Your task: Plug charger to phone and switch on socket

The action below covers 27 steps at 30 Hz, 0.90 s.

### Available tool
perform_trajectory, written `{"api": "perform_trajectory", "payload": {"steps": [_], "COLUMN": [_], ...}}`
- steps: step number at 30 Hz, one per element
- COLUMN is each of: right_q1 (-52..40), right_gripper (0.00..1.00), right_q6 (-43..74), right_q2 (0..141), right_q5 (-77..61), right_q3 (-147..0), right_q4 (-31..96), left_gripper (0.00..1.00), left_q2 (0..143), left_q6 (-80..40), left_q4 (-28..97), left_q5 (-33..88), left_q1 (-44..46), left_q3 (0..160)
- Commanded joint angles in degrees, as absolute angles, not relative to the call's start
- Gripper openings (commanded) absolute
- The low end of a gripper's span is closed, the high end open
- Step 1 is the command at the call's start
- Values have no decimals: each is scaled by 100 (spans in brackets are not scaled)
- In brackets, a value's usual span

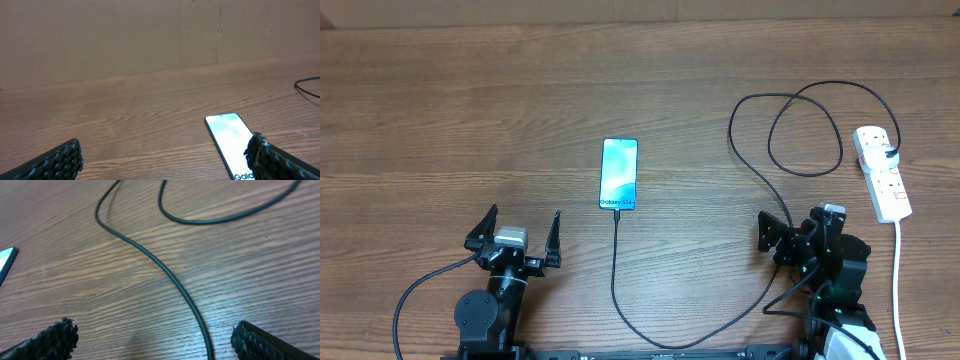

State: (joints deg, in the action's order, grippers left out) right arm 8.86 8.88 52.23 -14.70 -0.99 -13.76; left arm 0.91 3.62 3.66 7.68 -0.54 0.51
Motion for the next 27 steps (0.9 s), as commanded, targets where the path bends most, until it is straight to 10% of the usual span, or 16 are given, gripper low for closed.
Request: {"api": "perform_trajectory", "payload": {"steps": [1, 27], "right_q1": [869, 683], "right_gripper": [100, 100], "right_q6": [565, -657], "right_q2": [4932, 2515], "right_q5": [-1621, -2137], "right_q3": [-43, -43], "right_q4": [-1162, 320], "left_gripper": [100, 100], "left_q2": [32, 32], "left_q6": [491, 491], "left_q4": [381, 381], "left_q5": [707, 707], "left_q1": [-110, -110], "left_q3": [27, 27]}}
